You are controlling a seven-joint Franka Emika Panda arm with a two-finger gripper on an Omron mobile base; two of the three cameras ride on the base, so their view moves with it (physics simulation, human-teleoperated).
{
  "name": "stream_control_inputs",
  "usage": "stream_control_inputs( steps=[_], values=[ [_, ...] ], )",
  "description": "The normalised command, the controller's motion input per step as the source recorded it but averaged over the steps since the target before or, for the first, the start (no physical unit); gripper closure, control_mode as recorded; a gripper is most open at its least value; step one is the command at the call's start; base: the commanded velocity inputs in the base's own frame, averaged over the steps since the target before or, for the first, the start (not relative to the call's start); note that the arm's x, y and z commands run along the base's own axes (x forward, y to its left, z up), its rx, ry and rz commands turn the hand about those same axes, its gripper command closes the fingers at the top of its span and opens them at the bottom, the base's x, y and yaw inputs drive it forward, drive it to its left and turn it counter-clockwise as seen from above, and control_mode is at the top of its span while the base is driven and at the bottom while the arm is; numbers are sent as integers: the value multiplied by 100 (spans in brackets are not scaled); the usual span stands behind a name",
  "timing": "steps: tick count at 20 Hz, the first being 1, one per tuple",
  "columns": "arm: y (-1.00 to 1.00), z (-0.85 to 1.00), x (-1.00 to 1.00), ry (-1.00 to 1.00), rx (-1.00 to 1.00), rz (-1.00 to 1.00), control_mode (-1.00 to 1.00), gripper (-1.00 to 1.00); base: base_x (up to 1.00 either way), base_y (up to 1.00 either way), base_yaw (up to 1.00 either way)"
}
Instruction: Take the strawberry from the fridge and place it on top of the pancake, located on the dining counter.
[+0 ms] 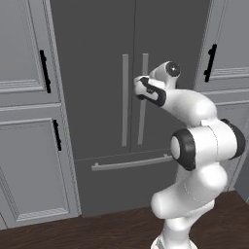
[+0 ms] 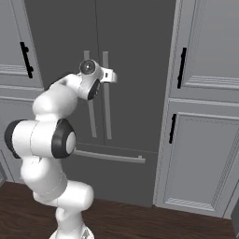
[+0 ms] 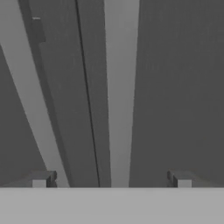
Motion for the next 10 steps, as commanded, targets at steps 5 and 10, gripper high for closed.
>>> stream_control_inputs(
  steps=[5, 10],
  values=[
    [-1, 0, 35, 0, 0, 0, -100, -100, 0, 0, 0],
    [0, 0, 52, 0, 0, 0, -100, -100, 0, 0, 0]
  ],
)
